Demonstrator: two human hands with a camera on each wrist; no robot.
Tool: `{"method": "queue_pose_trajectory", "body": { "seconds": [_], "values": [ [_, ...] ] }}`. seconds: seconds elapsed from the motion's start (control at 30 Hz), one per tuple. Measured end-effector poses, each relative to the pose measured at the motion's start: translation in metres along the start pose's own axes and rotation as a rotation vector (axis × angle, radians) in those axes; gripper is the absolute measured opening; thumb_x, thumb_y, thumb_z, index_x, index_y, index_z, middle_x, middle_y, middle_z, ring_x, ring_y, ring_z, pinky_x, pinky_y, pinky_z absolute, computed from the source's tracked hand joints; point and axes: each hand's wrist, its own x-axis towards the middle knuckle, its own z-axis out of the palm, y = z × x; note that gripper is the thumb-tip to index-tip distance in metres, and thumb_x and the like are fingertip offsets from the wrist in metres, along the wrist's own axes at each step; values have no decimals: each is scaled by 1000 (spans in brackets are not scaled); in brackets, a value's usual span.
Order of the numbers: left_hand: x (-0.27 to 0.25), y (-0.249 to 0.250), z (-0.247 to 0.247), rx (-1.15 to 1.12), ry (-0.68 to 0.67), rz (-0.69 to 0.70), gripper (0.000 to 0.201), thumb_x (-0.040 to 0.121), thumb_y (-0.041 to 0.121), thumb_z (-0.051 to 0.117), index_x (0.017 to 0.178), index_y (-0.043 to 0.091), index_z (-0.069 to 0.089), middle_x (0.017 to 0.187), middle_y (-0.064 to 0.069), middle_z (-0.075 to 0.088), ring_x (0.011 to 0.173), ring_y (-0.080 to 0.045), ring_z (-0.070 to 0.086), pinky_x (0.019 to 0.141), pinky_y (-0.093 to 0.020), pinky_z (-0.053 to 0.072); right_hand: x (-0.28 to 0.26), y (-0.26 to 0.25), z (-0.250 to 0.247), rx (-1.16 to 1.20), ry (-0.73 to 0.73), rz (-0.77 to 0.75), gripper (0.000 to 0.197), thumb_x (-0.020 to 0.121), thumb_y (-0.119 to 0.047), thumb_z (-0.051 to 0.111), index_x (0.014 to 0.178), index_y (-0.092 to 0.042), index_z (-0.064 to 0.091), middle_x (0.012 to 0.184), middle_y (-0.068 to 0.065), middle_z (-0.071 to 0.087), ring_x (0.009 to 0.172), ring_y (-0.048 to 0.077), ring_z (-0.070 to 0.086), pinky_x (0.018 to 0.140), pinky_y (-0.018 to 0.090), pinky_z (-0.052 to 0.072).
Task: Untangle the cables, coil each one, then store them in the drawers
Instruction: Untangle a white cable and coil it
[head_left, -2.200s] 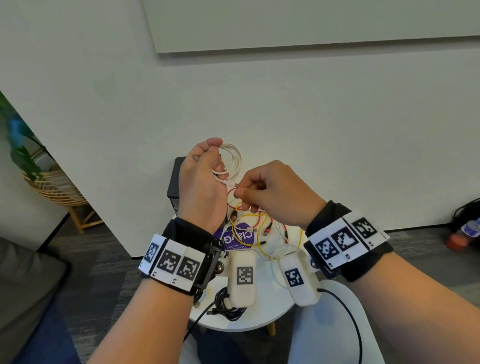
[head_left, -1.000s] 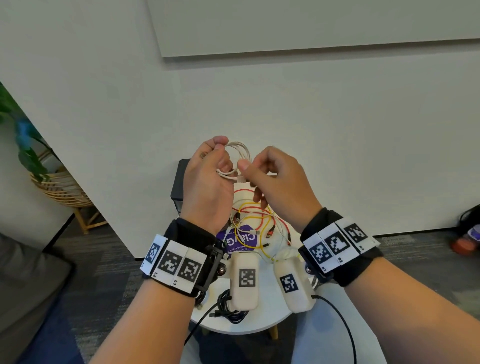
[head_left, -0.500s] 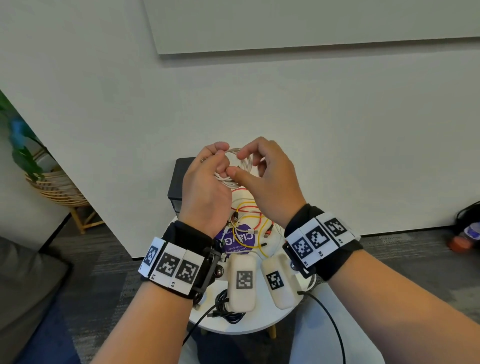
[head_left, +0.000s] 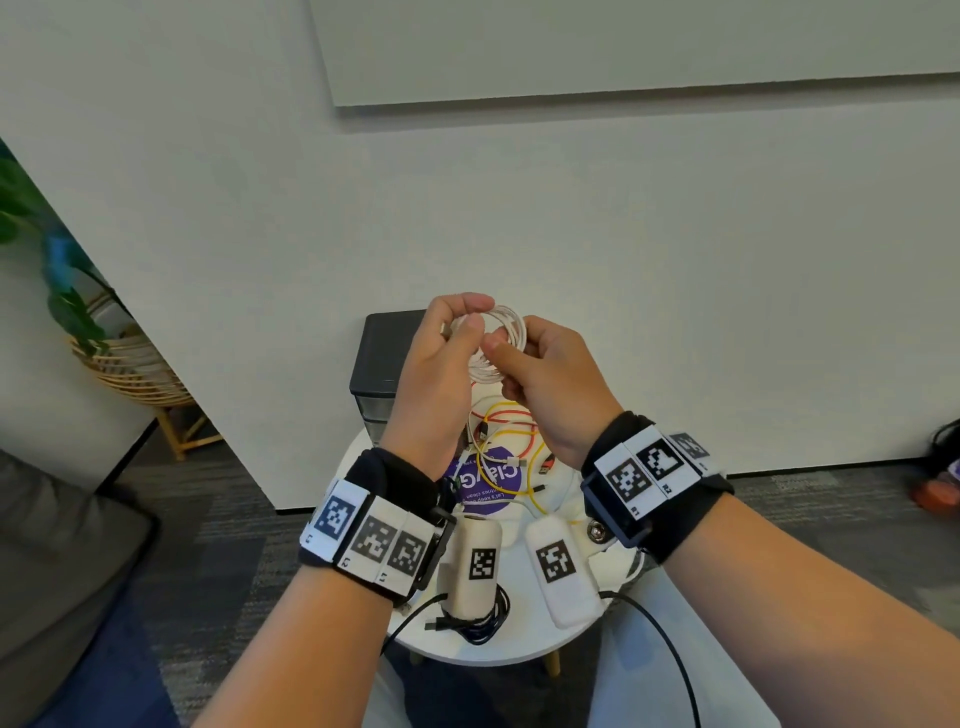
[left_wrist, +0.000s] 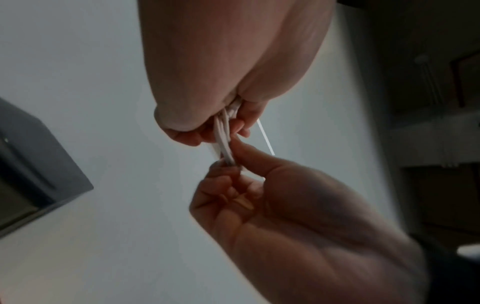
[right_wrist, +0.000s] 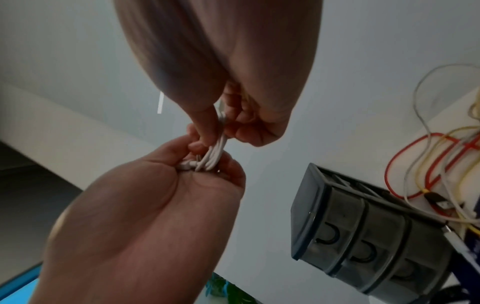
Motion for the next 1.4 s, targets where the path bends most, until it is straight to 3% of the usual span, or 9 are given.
{"method": "queue_pose_trajectory", "body": {
  "seconds": [0.1, 0.27, 0.47, 0.6, 0.7, 0.73, 0.83, 1.27, 1.4],
  "values": [
    [-1, -8, -4, 128, -54, 36, 18, 101, 23, 48, 110, 25, 63, 110, -7, 69, 98, -17, 67, 87, -38, 54, 2, 1, -2, -14, 25, 29, 16, 95, -16, 65, 91, 0, 65, 69, 10, 55, 54, 17, 47, 51, 31, 36],
    [-2, -7, -3, 2, -42, -16, 20, 107, 12, 43, 108, 13, 63, 69, 10, 60, 81, -11, 64, 74, -31, 52, -1, 2, -5, 92, -57, 134, 12, 96, -7, 62, 87, -7, 70, 67, 7, 59, 47, 12, 44, 48, 26, 34],
    [4, -1, -13, -193, -32, -93, 22, 108, 12, 41, 99, 7, 61, 63, 1, 42, 57, -9, 50, 73, -32, 46, -3, -5, -33, 189, -322, 213, 27, 92, 5, 47, 106, 5, 69, 91, 22, 71, 70, 23, 68, 66, 25, 59],
    [5, -3, -17, -232, -77, -140, 25, 110, 15, 39, 100, 5, 60, 67, 0, 41, 59, -11, 42, 69, -29, 45, -2, -4, -32, -226, -373, 13, 24, 92, 3, 61, 115, -2, 70, 98, 27, 70, 74, 22, 64, 67, 27, 56],
    [3, -6, -19, -194, -30, -147, 29, 110, 22, 39, 101, 6, 61, 66, -1, 45, 57, -11, 44, 58, -25, 47, -3, -2, -26, -432, -419, -161, 15, 91, -21, 72, 104, -15, 73, 90, 17, 69, 75, 34, 58, 75, 41, 53],
    [4, -9, -20, -176, 13, -146, 31, 110, 25, 40, 100, 6, 62, 65, -1, 47, 56, -11, 46, 55, -24, 48, -3, -1, -25, -467, -428, -179, 4, 92, -21, 72, 93, -19, 71, 79, 8, 66, 71, 31, 55, 72, 39, 51],
    [4, -21, -21, -62, 151, -116, 39, 110, 31, 40, 96, 6, 66, 62, -3, 56, 55, -13, 50, 51, -25, 46, -2, 2, -19, -619, -411, -203, 34, 93, -17, 70, 69, -29, 50, 62, -13, 45, 57, 5, 38, 58, 20, 34],
    [8, -53, -28, 191, 376, -180, 49, 109, 41, 39, 78, 16, 68, 62, -1, 60, 66, -21, 58, 71, -42, 47, -16, 13, -14, -931, -560, -77, 14, 96, -20, 63, 84, -20, 55, 74, -5, 52, 66, 9, 45, 62, 24, 34],
    [9, -59, -26, 417, 395, -67, 47, 110, 31, 37, 74, 15, 64, 70, 0, 60, 78, -22, 60, 83, -40, 48, -20, 10, -6, -824, -582, -70, 11, 82, -30, 64, 77, -22, 57, 82, 2, 62, 79, 24, 59, 74, 41, 50]
  ]
}}
